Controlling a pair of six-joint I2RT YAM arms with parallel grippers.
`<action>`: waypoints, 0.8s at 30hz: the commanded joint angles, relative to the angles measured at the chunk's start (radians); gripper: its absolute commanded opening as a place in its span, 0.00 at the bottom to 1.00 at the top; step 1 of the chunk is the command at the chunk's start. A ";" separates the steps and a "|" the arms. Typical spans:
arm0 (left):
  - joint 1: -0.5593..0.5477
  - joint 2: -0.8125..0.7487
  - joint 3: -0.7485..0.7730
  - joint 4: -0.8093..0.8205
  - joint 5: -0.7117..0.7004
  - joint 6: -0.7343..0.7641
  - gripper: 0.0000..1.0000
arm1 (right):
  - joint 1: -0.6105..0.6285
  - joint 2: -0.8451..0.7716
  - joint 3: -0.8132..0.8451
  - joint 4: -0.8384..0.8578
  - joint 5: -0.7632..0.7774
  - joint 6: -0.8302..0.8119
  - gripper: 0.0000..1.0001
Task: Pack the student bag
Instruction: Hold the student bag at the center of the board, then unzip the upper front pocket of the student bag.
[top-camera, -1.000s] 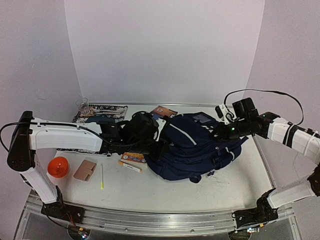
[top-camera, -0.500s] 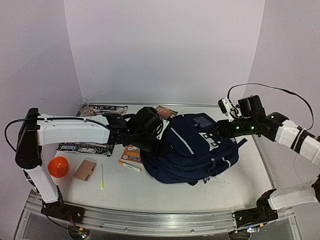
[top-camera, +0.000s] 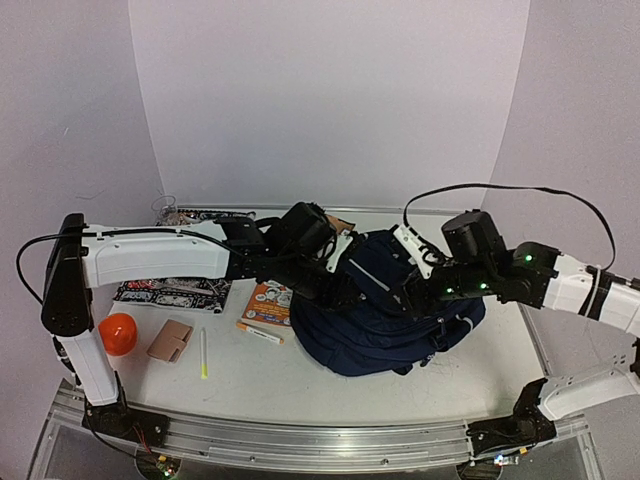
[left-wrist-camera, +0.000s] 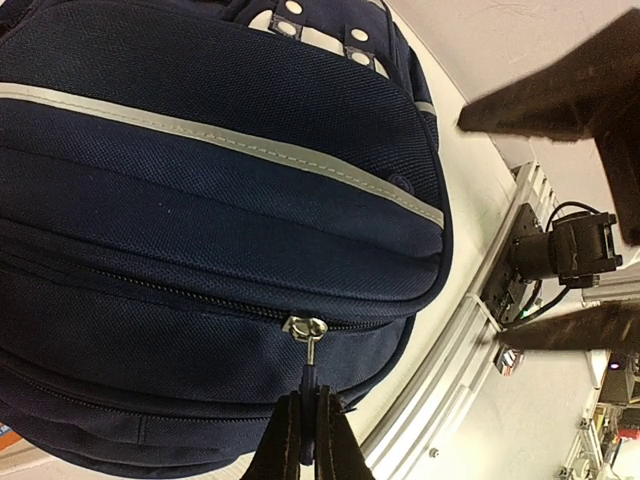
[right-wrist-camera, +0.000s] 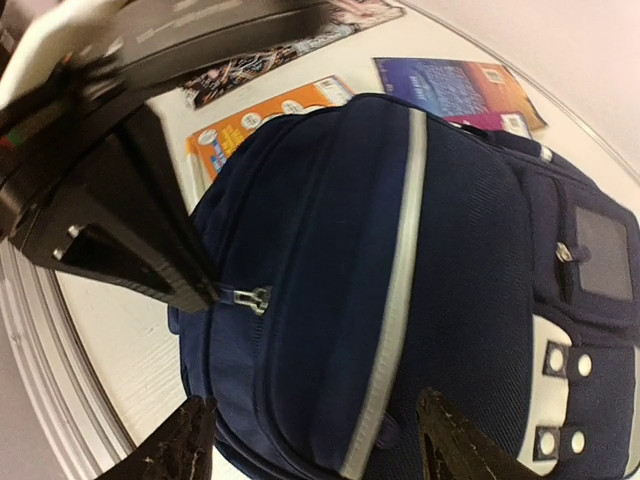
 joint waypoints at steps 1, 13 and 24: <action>-0.006 -0.033 0.057 0.033 0.046 -0.014 0.00 | 0.081 0.050 -0.003 0.039 0.134 -0.126 0.69; -0.007 -0.033 0.087 0.033 0.078 -0.017 0.00 | 0.127 0.192 0.026 0.056 0.293 -0.149 0.45; 0.133 -0.102 -0.010 0.022 -0.016 -0.040 0.00 | 0.127 0.070 -0.017 0.026 0.322 -0.165 0.00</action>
